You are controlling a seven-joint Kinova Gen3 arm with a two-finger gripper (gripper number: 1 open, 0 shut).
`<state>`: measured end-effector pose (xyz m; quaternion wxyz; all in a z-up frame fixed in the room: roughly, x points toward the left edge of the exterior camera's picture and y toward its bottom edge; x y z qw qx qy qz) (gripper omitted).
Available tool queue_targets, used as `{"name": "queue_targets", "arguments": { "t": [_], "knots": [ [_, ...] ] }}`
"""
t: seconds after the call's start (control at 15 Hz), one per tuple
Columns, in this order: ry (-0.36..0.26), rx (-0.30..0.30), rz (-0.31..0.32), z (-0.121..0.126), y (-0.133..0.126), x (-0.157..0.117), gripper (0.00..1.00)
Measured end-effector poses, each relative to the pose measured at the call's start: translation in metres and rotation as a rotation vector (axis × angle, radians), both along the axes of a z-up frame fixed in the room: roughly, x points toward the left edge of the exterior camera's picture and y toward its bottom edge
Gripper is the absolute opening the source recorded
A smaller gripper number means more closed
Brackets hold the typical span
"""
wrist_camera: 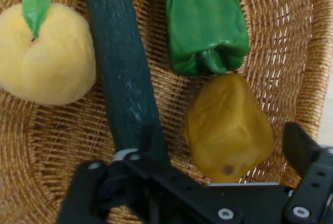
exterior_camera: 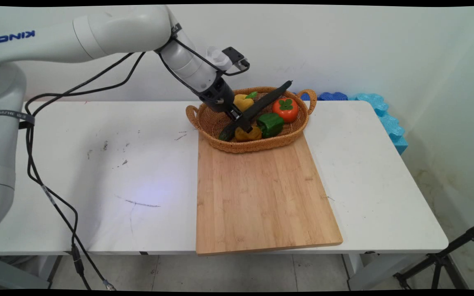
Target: Place the picked object in the vegetable basket
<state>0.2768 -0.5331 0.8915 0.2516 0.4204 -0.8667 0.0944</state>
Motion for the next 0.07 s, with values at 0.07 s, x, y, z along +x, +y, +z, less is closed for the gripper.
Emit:
{"name": "queue_targets", "arguments": {
  "t": [0.07],
  "knots": [
    [0.006,-0.004,-0.006,0.0011,-0.0005,0.0001,1.00]
  ]
}}
